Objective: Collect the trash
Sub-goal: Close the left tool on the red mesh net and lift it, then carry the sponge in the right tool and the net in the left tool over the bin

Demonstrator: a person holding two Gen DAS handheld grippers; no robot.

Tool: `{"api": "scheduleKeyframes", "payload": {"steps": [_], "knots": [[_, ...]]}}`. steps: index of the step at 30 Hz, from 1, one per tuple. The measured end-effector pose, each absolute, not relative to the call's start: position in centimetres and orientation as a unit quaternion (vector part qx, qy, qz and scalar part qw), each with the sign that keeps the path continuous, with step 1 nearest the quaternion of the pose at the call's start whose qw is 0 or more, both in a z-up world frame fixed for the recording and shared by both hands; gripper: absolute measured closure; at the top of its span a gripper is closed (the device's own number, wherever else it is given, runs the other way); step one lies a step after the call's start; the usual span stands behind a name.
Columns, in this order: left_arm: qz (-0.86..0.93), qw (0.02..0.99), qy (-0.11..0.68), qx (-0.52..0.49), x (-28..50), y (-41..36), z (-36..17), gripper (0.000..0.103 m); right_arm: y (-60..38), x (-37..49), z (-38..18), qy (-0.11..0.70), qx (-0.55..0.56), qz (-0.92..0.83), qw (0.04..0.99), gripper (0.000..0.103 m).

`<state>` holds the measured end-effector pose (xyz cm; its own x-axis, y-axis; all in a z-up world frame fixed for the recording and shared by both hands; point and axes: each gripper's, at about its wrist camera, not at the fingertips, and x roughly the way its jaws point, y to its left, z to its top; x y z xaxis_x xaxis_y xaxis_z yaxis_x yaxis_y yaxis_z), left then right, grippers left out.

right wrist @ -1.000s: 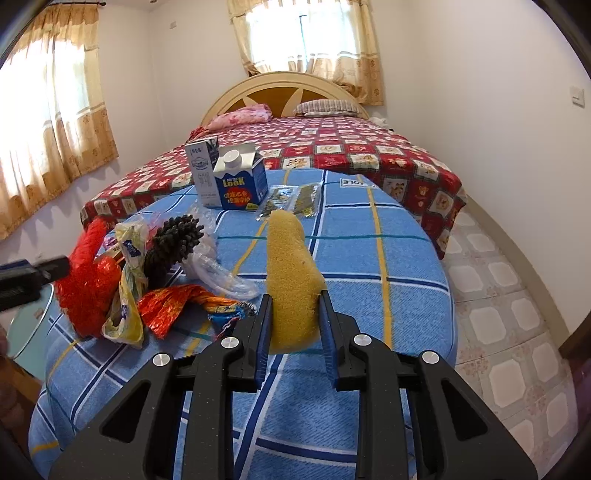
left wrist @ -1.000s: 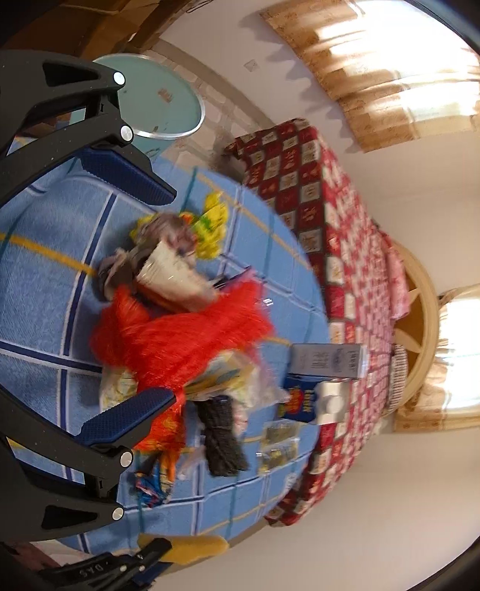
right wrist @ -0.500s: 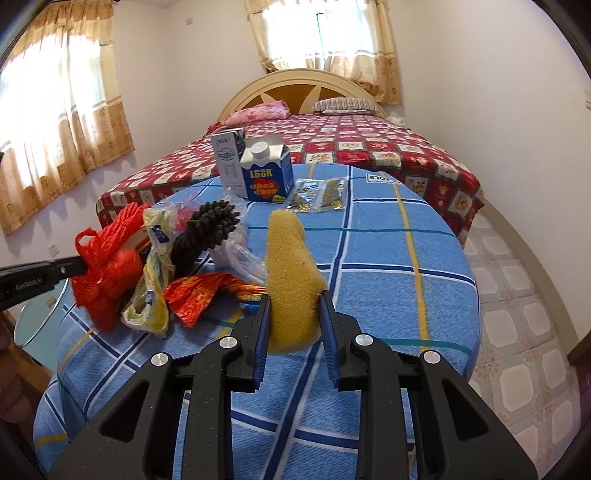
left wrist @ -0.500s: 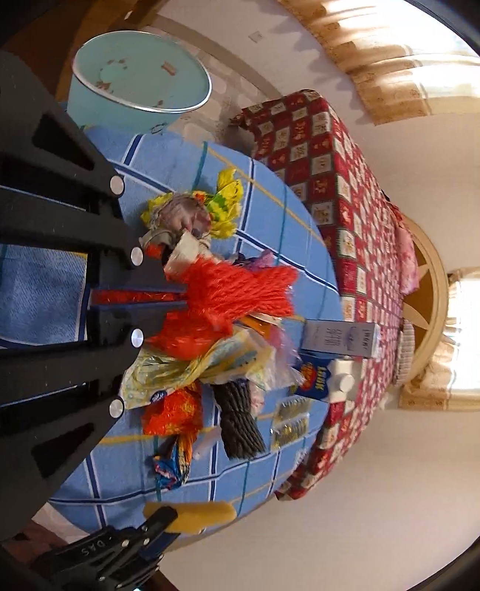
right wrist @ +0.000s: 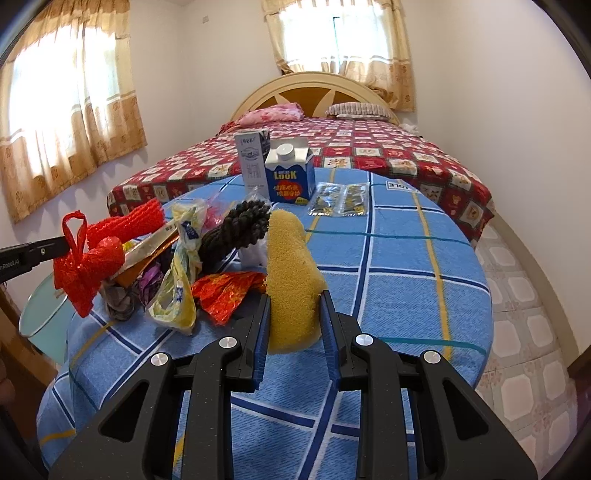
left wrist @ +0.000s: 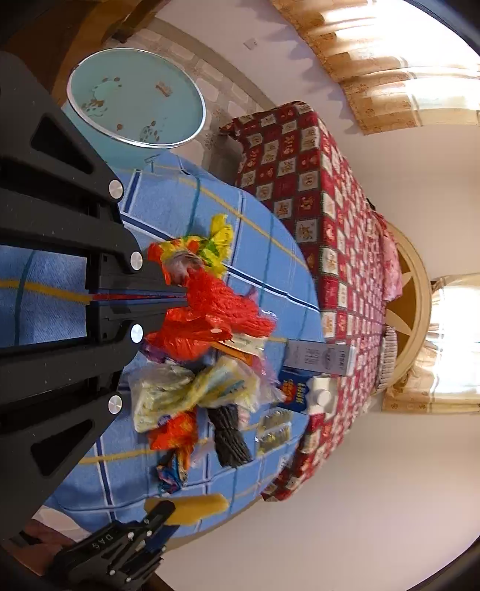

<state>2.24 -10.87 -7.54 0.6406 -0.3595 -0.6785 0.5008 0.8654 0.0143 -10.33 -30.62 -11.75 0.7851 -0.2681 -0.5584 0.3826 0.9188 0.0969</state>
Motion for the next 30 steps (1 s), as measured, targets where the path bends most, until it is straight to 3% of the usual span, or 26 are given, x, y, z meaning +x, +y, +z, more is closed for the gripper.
{"api": "scheduleKeyframes", "payload": {"steps": [11, 30], "knots": [[-0.266, 0.908, 0.306, 0.11, -1.0, -8.7, -5.1, 0.103, -30.0, -10.1, -11.7, 0.276, 0.1, -0.164, 0.942, 0.076], [-0.189, 0.938, 0.272, 0.107, 0.1, -3.4, -3.0, 0.103, -27.3, -9.3, -9.7, 0.262, 0.085, -0.137, 0.951, 0.076]]}}
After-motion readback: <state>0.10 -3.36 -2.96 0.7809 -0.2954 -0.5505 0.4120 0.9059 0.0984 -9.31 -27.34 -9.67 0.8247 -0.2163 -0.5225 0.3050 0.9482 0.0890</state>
